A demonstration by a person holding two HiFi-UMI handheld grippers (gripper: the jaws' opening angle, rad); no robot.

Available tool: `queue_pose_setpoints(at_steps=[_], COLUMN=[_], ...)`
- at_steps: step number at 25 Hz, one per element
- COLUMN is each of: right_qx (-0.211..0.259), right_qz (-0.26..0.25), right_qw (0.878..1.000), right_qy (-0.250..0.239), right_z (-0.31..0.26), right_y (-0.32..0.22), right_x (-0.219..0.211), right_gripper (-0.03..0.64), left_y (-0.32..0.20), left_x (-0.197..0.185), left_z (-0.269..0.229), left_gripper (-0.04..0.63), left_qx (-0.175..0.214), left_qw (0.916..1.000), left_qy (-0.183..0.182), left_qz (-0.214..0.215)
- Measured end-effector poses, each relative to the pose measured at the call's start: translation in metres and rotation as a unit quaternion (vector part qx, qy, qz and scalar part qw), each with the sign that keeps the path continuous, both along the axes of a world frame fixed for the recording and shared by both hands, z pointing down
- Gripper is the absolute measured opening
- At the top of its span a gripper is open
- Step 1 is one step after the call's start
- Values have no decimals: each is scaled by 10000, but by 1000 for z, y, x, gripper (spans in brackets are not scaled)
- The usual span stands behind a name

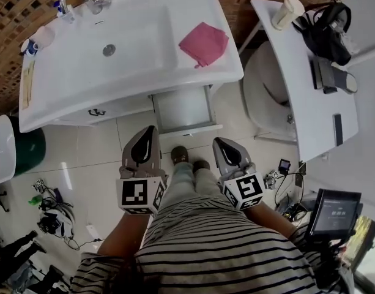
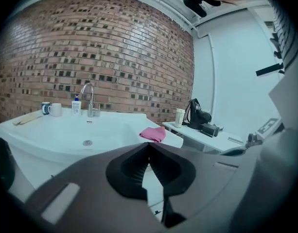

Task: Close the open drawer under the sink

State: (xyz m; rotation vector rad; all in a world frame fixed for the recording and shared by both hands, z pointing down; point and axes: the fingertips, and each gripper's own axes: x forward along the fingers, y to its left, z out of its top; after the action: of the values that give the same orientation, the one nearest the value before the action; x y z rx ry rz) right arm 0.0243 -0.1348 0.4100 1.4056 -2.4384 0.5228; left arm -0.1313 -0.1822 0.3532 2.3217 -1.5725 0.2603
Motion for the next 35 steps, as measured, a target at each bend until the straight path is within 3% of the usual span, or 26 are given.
queue_pose_setpoints(at_steps=[7, 15, 26, 35], right_qx=[-327, -266, -190, -35], right_qz=[-255, -295, -137, -107], right_qw=[9989, 9985, 9988, 9985], right_qy=[223, 374, 434, 540], right_z=[121, 220, 225, 227], right_y=[11, -7, -21, -72], right_x=[5, -4, -9, -12], right_gripper=[0, 2, 2, 0], left_y=[-23, -20, -26, -42], left_x=[12, 18, 10, 5], left_z=[56, 140, 148, 152], left_gripper=[17, 17, 17, 17], left_qx=[165, 51, -183, -233], left_qw=[9995, 9994, 9992, 9992], left_qy=[-53, -92, -138, -155], left_qz=[-248, -332, -320, -281])
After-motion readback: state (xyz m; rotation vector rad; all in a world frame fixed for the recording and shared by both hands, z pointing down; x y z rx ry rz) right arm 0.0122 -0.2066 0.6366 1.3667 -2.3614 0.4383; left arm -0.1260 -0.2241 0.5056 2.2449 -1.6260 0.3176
